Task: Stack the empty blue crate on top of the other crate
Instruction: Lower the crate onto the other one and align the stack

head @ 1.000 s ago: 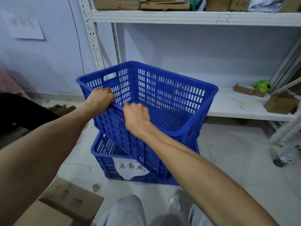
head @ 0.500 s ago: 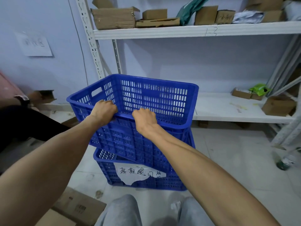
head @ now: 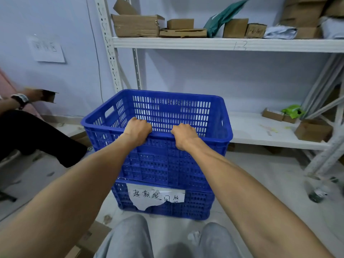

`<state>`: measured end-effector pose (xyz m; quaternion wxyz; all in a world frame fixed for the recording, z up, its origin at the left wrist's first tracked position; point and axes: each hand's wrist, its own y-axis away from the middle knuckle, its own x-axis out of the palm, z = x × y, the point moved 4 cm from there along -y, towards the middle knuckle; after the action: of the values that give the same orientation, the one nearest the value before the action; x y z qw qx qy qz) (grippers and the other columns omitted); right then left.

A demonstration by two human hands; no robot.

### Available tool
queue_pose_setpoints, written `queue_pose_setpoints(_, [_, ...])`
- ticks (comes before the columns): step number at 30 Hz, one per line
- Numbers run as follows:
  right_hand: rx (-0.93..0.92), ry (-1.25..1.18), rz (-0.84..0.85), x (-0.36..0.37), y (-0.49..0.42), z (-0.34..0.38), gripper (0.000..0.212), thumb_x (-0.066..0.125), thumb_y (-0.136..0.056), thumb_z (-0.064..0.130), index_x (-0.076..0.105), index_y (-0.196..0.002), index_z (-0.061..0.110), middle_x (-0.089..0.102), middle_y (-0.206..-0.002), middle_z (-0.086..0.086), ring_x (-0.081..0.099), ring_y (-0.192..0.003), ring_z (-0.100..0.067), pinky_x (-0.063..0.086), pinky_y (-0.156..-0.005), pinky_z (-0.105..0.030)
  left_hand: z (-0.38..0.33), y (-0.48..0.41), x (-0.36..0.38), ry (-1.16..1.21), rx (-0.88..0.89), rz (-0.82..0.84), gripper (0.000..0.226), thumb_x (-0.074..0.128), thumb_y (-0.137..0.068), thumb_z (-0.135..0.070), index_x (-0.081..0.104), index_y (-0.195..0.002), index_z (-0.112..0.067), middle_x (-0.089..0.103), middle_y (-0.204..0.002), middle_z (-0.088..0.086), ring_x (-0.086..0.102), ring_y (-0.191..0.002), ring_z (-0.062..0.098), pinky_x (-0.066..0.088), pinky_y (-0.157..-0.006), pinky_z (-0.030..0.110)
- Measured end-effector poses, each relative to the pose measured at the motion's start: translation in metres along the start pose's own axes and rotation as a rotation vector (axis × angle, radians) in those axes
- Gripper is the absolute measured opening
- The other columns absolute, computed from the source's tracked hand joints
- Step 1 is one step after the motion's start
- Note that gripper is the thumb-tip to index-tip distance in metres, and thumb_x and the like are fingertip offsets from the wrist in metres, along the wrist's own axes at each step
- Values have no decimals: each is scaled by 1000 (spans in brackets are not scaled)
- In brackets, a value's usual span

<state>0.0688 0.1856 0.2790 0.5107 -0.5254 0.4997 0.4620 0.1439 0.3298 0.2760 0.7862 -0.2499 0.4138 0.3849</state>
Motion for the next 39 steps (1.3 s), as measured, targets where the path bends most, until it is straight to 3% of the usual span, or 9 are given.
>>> queue_pose_setpoints(9, [9,69,60,1,-1,-10,36,61,-80,-9,39,-68,16,44,-73,-3,51,-78,-26,46,-70,-39,-14,0,-8,6,-27,29,19,65,-88,-9,54,-77,-20,55,-69,-1,56,-67,24,41,-76,37])
queue_pose_setpoints(15, [34,94,70,-2,2,-18,29,63,-79,-8,47,-72,14,45,-74,-3,51,-79,-26,46,-71,-38,-22,-3,-13,32,-34,17,19,64,-88,-8,54,-77,-19,43,-62,-2,52,-64,24,41,-65,37])
queue_pose_setpoints(19, [21,90,62,-2,2,-17,23,62,-80,-9,54,-82,12,45,-73,-3,51,-80,-26,46,-72,-39,-21,-1,-12,49,-32,17,14,66,-88,-9,58,-81,-18,52,-70,-1,52,-65,24,40,-62,37])
queue_pose_setpoints(25, [-7,96,14,0,1,-22,37,61,-80,-11,40,-66,17,42,-71,-2,48,-76,-25,41,-70,-38,-20,-3,-10,75,-28,-10,11,65,-89,-10,60,-85,-19,57,-77,0,54,-68,24,40,-62,37])
queue_pose_setpoints(33, [-17,114,14,10,-3,-25,38,61,-77,-13,41,-63,16,42,-67,-1,51,-73,-25,46,-71,-39,-25,-9,0,95,-24,-19,12,64,-88,-8,62,-84,-19,59,-78,1,55,-69,25,41,-61,37])
queue_pose_setpoints(39, [10,110,55,9,-10,-26,28,62,-80,-8,49,-70,14,43,-71,-3,52,-80,-27,50,-80,-43,-24,-15,2,103,-19,-10,9,69,-87,-13,69,-95,-17,70,-92,5,68,-86,28,42,-63,38])
